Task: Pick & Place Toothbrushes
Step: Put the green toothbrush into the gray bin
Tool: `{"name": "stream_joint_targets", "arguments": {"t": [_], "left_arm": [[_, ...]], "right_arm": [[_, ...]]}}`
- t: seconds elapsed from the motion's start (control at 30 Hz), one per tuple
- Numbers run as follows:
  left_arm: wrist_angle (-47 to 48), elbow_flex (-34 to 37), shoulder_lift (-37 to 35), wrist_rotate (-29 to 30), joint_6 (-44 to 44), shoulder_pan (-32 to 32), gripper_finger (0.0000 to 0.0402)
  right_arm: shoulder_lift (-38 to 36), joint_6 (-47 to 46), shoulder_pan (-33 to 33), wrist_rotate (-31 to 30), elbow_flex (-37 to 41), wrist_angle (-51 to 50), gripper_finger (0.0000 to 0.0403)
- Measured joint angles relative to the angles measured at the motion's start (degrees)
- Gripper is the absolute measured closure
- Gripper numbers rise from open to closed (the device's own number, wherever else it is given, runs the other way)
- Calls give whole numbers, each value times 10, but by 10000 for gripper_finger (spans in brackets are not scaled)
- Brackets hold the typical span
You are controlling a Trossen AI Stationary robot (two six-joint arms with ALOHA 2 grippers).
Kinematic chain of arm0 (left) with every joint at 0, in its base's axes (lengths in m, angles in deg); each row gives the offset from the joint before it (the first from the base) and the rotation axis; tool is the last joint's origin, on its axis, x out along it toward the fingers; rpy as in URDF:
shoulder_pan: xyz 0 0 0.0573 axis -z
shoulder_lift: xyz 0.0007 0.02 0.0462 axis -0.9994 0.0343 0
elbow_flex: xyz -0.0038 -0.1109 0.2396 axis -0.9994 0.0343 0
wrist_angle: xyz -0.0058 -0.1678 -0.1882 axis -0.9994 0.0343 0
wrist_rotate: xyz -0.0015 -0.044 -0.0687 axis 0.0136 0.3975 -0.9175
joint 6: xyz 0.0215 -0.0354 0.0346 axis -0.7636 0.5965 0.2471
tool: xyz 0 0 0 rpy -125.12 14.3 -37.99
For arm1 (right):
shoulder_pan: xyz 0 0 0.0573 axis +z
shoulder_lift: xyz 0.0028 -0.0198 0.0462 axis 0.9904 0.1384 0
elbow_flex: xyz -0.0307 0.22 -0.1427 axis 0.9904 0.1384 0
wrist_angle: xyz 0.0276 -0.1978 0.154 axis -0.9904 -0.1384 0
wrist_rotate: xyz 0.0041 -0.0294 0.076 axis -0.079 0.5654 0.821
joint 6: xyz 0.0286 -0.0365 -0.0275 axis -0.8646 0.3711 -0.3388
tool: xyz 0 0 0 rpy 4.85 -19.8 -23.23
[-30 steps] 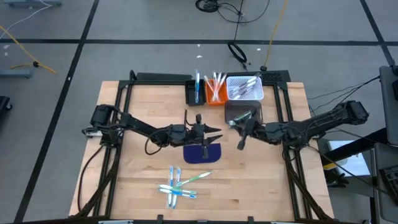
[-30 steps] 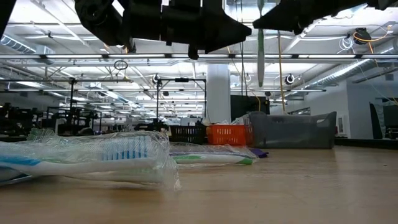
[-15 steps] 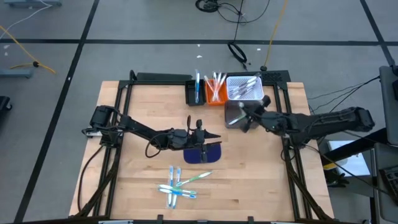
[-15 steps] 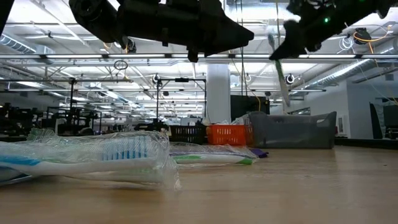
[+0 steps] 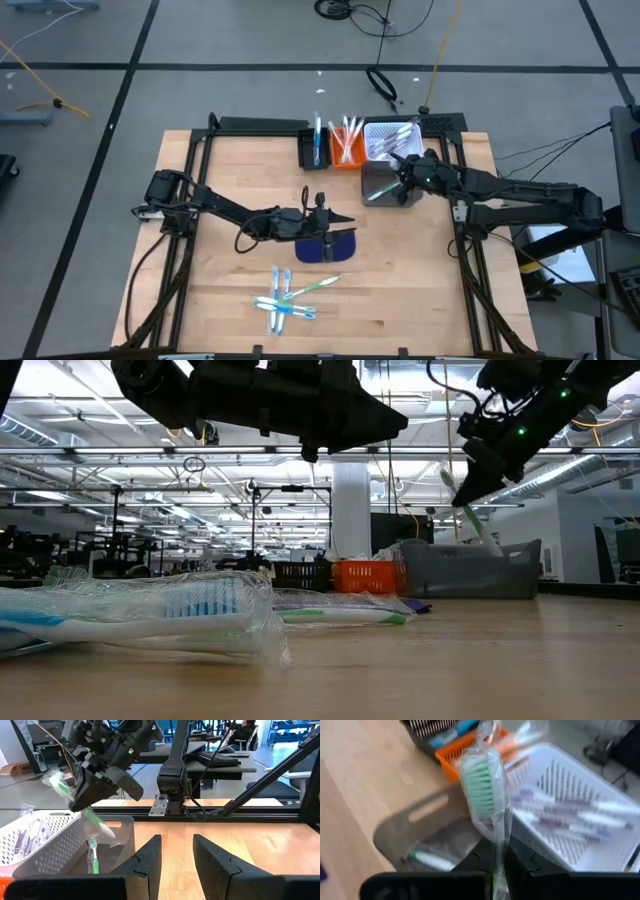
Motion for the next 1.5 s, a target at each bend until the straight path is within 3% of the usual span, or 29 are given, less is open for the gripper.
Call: {"name": "stream_joint_targets", "arguments": {"t": [0.5,0.87,1.33,1.5], "left_arm": [[2,0,0,0,0,0,289],[13,0,0,0,0,0,289],[14,0,0,0,0,0,289],[14,0,0,0,0,0,289]], "right_arm": [[19,41,-122,128,0,-78,391],[83,59,-128,152,0,-32,391],[88,60,-128,173,0,-6,388],[88,61,-128,174,0,-5,368]]}}
